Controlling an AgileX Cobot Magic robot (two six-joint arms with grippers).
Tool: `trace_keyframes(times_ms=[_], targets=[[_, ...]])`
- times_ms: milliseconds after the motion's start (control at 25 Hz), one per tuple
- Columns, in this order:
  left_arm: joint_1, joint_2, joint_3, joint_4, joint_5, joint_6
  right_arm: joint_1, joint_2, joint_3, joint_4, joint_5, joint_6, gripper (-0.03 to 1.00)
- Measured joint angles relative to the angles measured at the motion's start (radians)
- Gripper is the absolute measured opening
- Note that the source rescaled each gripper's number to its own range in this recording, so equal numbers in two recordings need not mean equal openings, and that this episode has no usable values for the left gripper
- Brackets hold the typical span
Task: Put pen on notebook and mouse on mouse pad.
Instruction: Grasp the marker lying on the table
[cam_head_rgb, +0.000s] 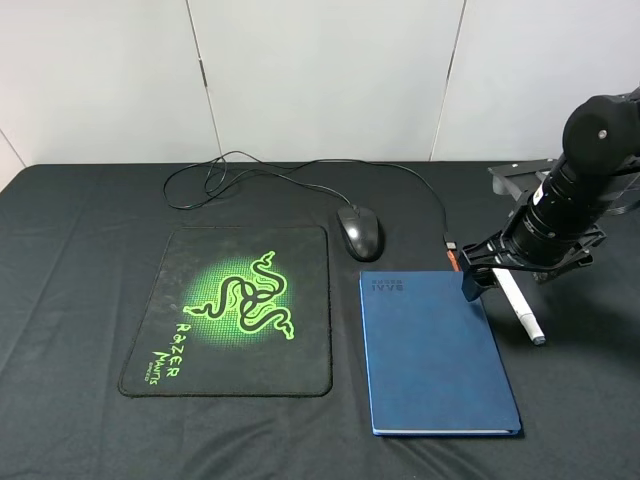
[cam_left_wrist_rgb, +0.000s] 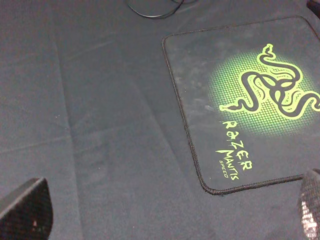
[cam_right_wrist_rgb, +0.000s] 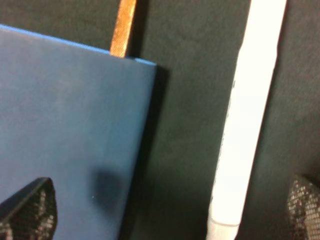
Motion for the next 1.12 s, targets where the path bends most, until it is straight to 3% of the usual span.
trace_keyframes(times_ms=[360,1120], targets=[[0.000,0.000,0.000,0.000,0.000,0.000,-0.073,0.041,-0.003,-0.013,-0.022,0.026,1.00],[0.000,0.000,0.000,0.000,0.000,0.000,-0.073,0.115,-0.012,0.001,-0.028,0.027,1.00]])
